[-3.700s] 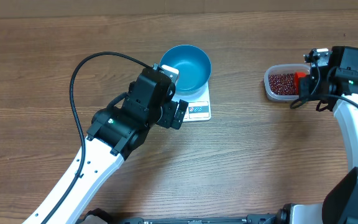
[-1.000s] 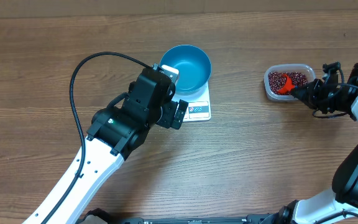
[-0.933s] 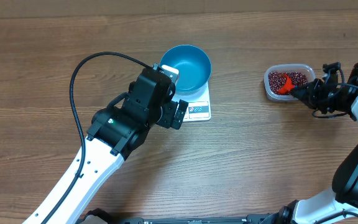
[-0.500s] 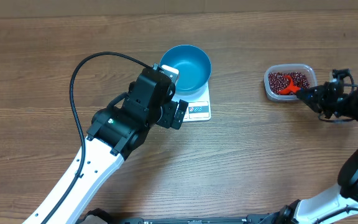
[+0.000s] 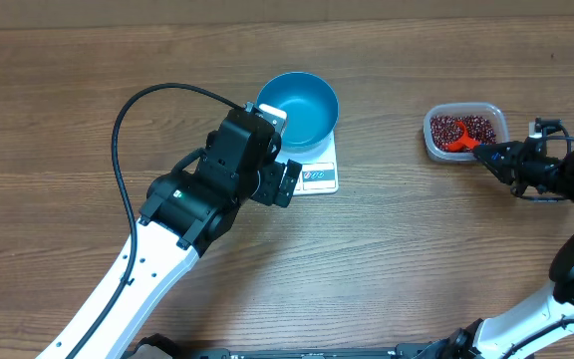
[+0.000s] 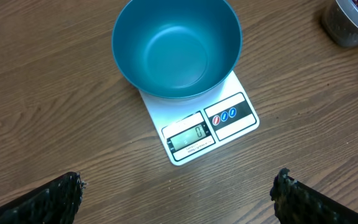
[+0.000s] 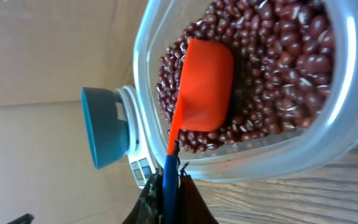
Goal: Scoop item into bowl and weigh 150g on scale
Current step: 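Dip the red scoop into the beans and scoop with the right gripper, then lift the filled red scoop out of the bean tub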
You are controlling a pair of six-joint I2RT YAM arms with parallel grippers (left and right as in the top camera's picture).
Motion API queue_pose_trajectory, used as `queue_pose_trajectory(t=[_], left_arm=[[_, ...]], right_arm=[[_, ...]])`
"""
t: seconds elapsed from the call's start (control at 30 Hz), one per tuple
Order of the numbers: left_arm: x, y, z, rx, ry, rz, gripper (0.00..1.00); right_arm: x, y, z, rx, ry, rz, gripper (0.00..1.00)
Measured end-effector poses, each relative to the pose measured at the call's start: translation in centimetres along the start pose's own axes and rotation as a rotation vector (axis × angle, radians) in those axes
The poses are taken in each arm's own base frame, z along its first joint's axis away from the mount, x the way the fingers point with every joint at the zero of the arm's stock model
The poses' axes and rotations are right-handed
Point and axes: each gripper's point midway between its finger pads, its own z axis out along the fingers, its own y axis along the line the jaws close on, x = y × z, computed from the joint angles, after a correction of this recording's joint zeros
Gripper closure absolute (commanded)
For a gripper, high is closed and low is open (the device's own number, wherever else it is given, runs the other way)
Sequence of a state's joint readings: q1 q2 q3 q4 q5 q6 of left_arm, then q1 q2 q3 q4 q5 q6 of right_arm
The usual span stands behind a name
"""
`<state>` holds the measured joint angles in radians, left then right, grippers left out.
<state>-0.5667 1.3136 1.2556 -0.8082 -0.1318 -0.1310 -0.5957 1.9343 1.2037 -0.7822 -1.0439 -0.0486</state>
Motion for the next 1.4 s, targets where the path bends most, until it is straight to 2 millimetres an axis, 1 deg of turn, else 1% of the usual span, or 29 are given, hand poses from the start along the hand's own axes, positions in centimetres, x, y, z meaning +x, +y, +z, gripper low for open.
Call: queue_pose_trajectory(t=[0.33,0.6,0.87,1.03,1.23,1.4], left_arm=[[0.0,0.0,0.0,0.0,0.0,0.0,0.01],[0.0,0.0,0.0,0.0,0.0,0.0,0.01],[0.0,0.0,0.0,0.0,0.0,0.0,0.0],[0.0,0.0,0.0,0.0,0.0,0.0,0.0],[0.0,0.0,0.0,0.0,0.0,0.0,0.01],[0.0,0.0,0.0,0.0,0.0,0.0,0.0]], right_arm=[[0.0,1.1,-0.2,-0.077,-0.001,0.01,0.96],[-0.3,0.3,-2.1,-0.092,-0.039,0.044,0.96],[-0.5,-0.2,-3.1,-0.095,-0.063,0.046,0.96],[-0.5,-0.2,-3.2,-0.098,-0.065,0.044,0.96],[-0.3,0.6,-3.3,-0.146,-0.062,0.022,0.96],[-0.2,0.9,-3.4,-0.163,-0.063,0.013,0.96]])
